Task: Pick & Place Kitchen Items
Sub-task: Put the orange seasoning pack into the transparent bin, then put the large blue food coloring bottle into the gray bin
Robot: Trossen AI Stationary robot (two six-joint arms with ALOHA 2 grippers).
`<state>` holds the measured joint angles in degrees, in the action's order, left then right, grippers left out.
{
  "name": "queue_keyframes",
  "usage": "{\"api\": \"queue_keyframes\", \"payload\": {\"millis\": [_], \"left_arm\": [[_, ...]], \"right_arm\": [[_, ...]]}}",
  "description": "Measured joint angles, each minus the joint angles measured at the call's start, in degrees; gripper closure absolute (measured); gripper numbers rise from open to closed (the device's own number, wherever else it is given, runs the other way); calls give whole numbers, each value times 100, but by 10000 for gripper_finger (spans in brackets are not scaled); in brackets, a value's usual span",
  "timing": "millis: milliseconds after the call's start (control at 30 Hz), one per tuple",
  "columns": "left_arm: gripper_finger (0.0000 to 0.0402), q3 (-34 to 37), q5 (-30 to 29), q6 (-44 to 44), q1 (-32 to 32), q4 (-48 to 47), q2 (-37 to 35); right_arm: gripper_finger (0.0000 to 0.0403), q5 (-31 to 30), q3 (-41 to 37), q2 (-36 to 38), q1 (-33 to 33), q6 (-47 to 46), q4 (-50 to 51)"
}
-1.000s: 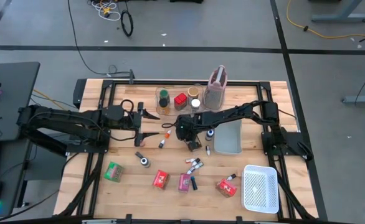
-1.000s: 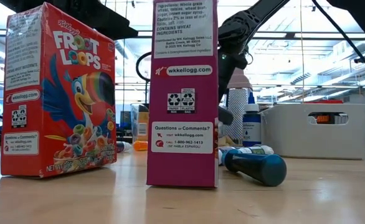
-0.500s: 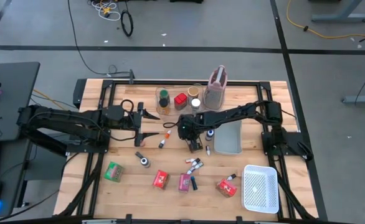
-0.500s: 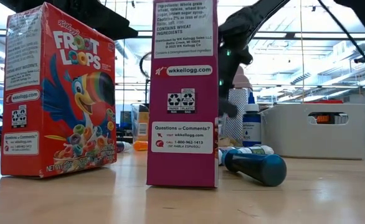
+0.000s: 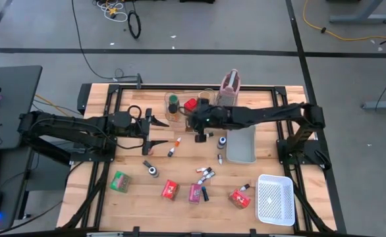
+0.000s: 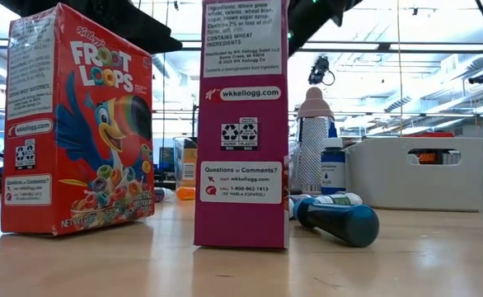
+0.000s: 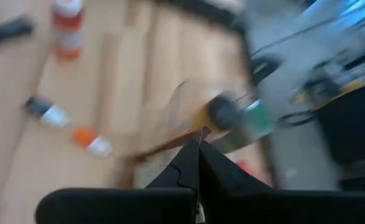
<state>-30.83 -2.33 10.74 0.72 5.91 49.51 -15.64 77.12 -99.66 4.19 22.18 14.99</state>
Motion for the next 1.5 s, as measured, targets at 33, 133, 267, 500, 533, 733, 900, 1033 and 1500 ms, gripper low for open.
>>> {"api": "queue_keyframes", "payload": {"millis": [33, 133, 267, 500, 533, 733, 900, 1033, 1500], "left_arm": [[104, 0, 1, 0, -1, -1, 0], [104, 0, 0, 0, -1, -4, 1], [104, 0, 0, 9, 1, 0, -1], [104, 0, 0, 2, 0, 0, -1], [104, 0, 0, 2, 1, 0, -1], [104, 0, 0, 0, 1, 4, -1], [104, 0, 0, 0, 1, 2, -1], [104, 0, 0, 0, 1, 4, -1], [104, 0, 0, 0, 0, 4, -1]], "right_arm": [[397, -116, 0, 75, 17, 119, -139], [397, -398, 7, 197, 99, 389, -510], [397, -247, 7, 105, 390, 404, -800], [397, 490, 7, -404, 760, -142, -762], [397, 620, 7, -486, 786, -188, -814], [394, 864, 7, -893, 834, -327, -909], [374, 862, 7, -1174, 900, -210, -959], [341, 859, 7, -1191, 944, -221, -1004], [215, -111, 9, -1108, 652, -172, -947]]}}
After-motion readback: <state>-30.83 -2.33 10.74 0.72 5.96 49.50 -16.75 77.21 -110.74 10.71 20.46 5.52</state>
